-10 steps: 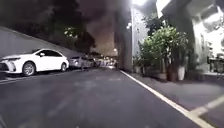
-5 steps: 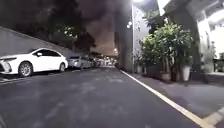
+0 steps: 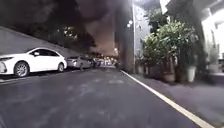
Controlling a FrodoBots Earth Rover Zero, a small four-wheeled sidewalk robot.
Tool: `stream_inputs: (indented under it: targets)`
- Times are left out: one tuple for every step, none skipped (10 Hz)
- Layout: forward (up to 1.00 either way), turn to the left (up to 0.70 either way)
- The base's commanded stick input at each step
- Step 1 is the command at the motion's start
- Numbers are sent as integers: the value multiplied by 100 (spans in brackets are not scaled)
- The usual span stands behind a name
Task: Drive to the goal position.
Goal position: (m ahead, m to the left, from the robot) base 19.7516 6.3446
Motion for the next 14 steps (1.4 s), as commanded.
stream_inputs:
  targets:
    - [45,0]
    - [45,0]
    - [45,0]
    - [45,0]
    - [45,0]
    - [45,0]
    - [45,0]
    - [45,0]
    - [45,0]
    - [45,0]
    - [45,0]
    - [45,0]
    - [45,0]
    - [45,0]
